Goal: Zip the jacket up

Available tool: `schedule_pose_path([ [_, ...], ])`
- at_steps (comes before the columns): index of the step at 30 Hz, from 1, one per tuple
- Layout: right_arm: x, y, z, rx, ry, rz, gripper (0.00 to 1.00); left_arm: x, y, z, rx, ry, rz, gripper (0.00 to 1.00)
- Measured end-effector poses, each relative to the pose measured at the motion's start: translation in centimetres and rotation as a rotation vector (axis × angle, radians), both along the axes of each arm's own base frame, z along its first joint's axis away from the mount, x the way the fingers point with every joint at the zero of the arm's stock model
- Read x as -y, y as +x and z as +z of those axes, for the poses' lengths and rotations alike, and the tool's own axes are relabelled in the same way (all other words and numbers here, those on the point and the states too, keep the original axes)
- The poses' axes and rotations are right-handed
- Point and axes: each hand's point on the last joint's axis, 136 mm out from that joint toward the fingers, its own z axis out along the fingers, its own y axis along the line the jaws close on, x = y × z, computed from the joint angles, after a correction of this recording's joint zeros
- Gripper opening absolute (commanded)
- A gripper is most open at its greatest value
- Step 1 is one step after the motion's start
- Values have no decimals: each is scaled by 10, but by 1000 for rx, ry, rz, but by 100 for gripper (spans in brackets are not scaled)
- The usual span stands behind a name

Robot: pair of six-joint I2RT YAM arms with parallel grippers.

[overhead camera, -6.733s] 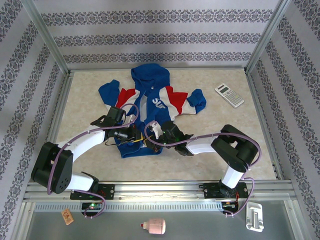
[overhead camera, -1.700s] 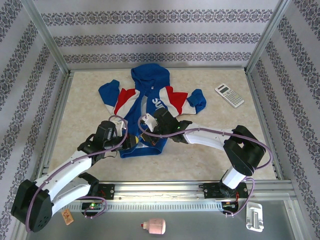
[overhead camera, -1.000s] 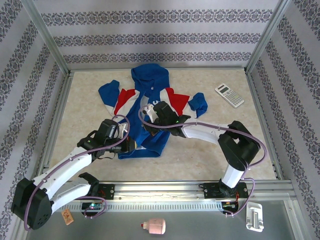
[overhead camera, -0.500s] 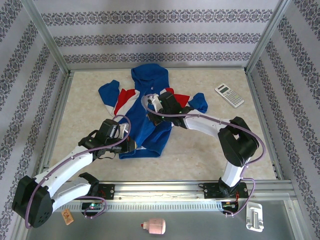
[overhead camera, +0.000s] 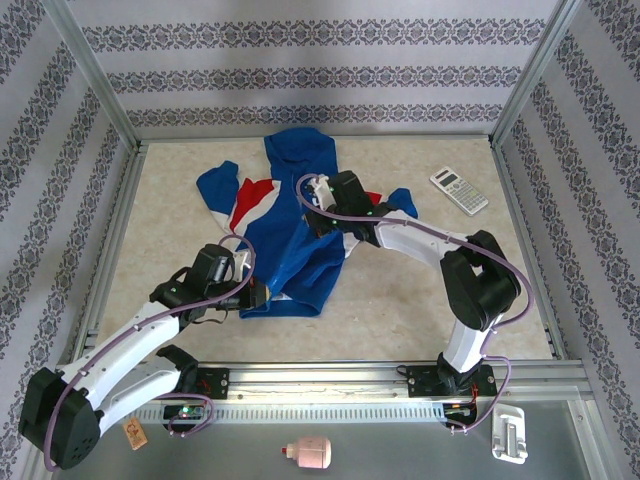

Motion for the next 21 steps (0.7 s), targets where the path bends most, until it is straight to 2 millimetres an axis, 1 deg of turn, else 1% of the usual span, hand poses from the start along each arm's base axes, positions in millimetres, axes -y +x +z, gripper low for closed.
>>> schedule_pose_path([
  [10, 19, 20, 10, 26, -11, -40, 0, -2, -1, -1, 1, 4, 4, 0],
  [16, 27, 35, 19, 52, -15, -55, 0, -3, -4, 2, 13, -4, 8, 0],
  [21, 36, 46, 21, 57, -21, -76, 0, -4, -4, 2, 11, -2, 12, 0],
])
